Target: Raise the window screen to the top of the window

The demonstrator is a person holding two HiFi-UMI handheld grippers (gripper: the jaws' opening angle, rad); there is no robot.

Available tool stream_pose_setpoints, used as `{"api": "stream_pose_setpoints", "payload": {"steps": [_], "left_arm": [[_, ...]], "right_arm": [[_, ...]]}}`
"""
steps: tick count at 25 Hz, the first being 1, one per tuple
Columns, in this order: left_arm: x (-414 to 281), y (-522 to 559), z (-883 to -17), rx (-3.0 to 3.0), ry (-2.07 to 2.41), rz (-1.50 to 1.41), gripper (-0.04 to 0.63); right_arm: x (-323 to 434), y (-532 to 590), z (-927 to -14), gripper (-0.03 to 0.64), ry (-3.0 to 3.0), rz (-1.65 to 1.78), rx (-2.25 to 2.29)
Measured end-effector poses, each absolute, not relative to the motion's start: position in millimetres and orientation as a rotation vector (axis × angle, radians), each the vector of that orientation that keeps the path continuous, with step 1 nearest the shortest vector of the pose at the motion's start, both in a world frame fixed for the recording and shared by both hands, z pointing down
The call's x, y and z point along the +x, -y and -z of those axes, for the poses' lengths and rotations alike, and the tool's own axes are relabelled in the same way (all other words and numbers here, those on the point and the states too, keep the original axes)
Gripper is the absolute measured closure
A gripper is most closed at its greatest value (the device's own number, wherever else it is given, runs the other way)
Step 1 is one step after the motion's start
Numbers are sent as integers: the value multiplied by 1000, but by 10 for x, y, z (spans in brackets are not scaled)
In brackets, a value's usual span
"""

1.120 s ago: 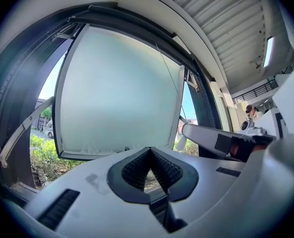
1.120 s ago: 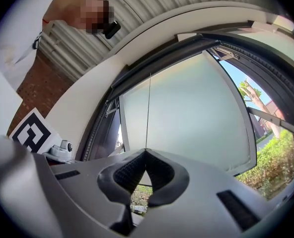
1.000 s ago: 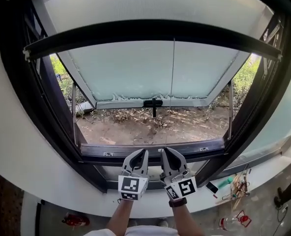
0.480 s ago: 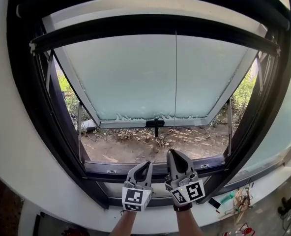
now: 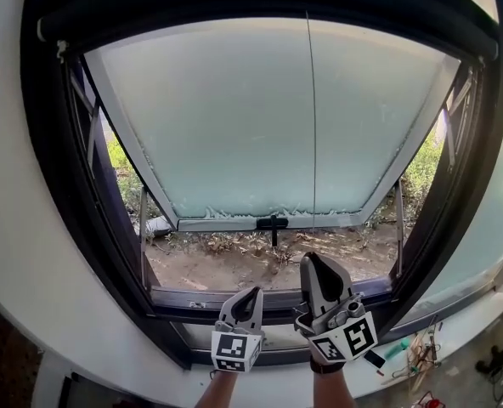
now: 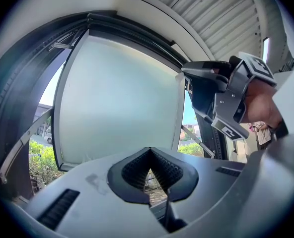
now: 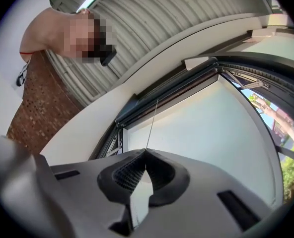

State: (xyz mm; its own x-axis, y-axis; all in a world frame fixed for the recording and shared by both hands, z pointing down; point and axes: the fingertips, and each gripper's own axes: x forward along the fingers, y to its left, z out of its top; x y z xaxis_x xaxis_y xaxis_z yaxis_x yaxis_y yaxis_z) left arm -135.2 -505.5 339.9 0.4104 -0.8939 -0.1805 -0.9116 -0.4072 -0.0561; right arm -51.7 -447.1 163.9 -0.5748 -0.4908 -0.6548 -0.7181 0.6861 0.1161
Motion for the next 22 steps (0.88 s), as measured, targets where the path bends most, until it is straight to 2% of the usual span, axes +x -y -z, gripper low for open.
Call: {"api": "stream_pose_setpoints", "payload": {"steps": [4, 12, 16, 22], "left_arm": [[-1349, 5019, -3452, -2516, -1619, -169, 594], [-1358, 4964, -3691, -2586, -1659, -134, 594], [-1363, 4976, -3844, -2589, -1677, -90, 594], [-1349, 4928, -3923, -2628, -1690, -99, 594]], "right_arm": [[-398, 4470, -1808, 615, -2245, -393, -907], [-380, 4959, -3046, 615, -2494, -65, -1247], [-333, 5015, -3441, 615, -2635, -87, -1439], [-270, 4956, -3565, 615, -2703, -194, -1570]]}}
